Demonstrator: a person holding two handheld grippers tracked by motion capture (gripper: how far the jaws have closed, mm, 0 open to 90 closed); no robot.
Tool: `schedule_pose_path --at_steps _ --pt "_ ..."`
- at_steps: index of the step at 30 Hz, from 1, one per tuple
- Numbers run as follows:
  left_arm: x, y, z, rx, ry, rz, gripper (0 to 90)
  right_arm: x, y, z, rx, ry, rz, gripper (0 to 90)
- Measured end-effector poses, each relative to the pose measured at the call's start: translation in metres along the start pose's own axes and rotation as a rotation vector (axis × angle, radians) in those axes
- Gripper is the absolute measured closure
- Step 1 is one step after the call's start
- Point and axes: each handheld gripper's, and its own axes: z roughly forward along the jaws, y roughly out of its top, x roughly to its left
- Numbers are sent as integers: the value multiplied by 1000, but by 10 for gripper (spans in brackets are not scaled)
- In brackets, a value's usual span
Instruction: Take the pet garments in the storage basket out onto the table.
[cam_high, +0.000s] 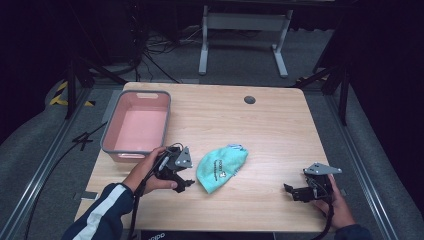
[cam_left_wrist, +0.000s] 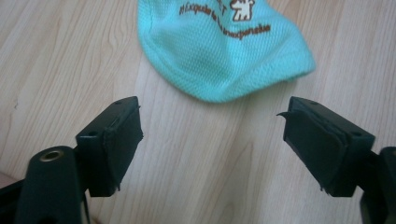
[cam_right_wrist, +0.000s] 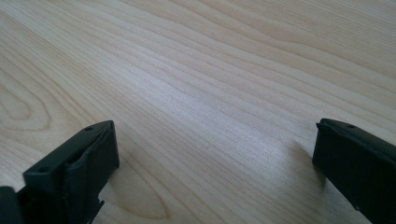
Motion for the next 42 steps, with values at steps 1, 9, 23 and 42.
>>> schedule_pose_path --at_steps 1,9,23,42 --pt "-1 -4 -1 0 -6 -6 189 0 0 0 0 0 0 7" --pt "-5 -29 -5 26 17 -3 190 0 0 0 0 0 0 7" --pt "-4 -76 -18 61 95 -37 203 0 0 0 0 0 0 7" --pt "2 -150 -36 20 139 -191 200 0 0 0 0 0 0 7"
